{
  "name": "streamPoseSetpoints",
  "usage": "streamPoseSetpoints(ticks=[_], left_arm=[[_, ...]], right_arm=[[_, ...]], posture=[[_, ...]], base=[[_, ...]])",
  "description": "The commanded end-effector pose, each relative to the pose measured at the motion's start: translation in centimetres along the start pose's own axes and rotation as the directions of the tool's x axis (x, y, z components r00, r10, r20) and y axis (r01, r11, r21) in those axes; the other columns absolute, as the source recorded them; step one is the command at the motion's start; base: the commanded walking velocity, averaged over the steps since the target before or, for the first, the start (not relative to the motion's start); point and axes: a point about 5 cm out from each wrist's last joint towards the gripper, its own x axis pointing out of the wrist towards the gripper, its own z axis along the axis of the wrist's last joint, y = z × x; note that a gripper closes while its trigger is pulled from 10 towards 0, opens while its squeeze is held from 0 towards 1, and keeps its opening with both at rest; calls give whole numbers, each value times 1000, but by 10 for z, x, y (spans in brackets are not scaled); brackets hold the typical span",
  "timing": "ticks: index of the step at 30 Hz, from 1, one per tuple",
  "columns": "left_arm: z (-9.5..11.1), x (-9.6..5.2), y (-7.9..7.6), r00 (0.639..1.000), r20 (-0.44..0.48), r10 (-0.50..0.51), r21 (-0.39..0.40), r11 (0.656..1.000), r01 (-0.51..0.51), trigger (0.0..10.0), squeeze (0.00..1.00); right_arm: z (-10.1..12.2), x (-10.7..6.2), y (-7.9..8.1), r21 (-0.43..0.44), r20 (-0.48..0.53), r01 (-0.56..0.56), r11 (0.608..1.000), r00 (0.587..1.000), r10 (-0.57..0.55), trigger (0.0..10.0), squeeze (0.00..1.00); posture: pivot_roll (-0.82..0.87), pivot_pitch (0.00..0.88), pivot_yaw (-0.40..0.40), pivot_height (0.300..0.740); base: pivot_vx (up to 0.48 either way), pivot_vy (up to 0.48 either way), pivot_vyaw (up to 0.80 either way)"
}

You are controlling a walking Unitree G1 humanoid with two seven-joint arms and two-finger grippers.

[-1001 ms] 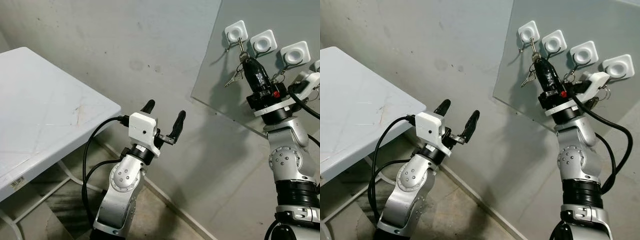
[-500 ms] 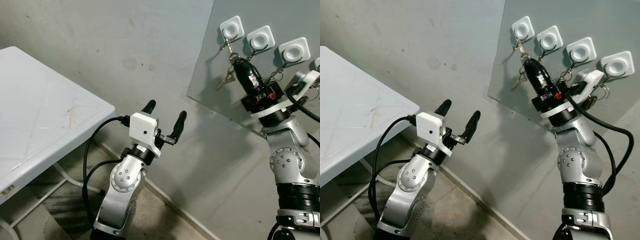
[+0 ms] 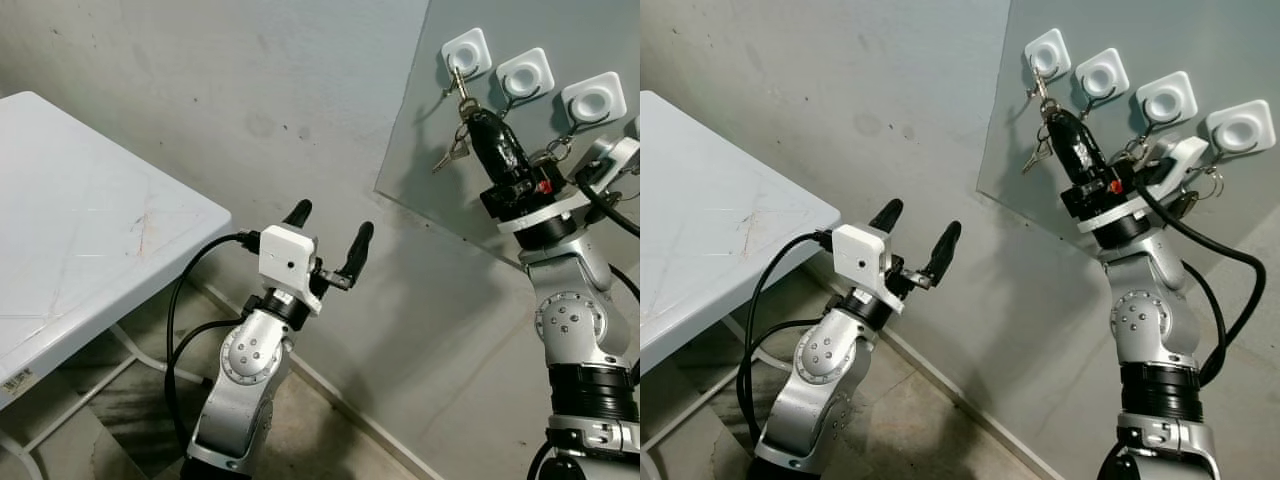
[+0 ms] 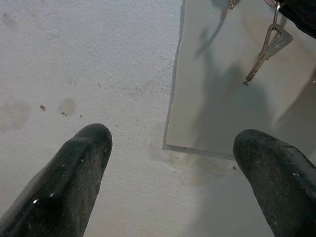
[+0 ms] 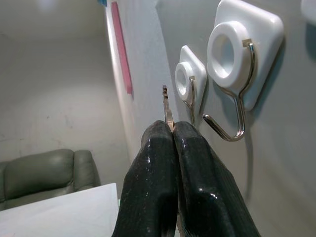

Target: Hang keys on a hook

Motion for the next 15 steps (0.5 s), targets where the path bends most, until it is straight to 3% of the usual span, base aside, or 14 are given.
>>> streamPoseSetpoints(ticks=[1,15], left_arm=[[5,2,-9,1000,26,-17,-19,1000,17,10000,0],[5,5,-12,999,30,-38,-25,999,39,10000,0]], right_arm=[[22,0,-8,-34,84,66,997,995,-63,10000,0],[19,-5,4,25,135,115,993,984,-117,10000,0]], posture=[[-17,43,-85,740],[-36,32,-71,740]], base=[[0,0,0],[0,0,0]])
